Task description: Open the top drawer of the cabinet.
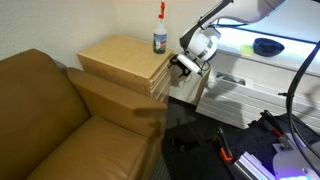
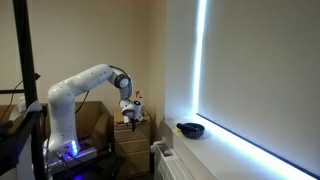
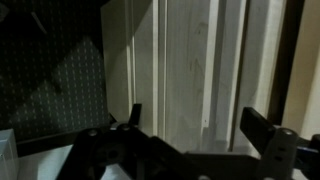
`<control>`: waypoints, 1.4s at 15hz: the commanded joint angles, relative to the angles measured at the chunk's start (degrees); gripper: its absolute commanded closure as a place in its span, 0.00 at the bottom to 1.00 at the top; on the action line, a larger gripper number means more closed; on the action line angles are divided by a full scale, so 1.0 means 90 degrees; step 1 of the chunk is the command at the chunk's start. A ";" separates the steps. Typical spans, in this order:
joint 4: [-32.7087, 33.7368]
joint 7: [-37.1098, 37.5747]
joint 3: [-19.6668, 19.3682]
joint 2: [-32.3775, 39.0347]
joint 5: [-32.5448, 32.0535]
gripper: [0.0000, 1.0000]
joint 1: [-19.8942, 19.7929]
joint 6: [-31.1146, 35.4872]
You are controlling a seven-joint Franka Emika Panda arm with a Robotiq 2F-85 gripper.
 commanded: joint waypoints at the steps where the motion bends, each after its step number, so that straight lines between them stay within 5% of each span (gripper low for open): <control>1: 0.0029 -0.0053 -0.0089 -0.0029 0.0133 0.00 0.0139 -0.0089; 6: 0.0526 -0.0245 0.0288 0.0282 0.0088 0.00 0.0271 -0.0179; 8: 0.0744 -0.0037 0.0003 0.0360 0.0052 0.00 0.0695 -0.0319; 9: 0.0403 -0.0110 0.0080 0.0112 0.0135 0.00 0.0451 -0.0142; 21: 0.0904 -0.0114 -0.0096 0.0774 0.0063 0.00 0.0798 -0.0119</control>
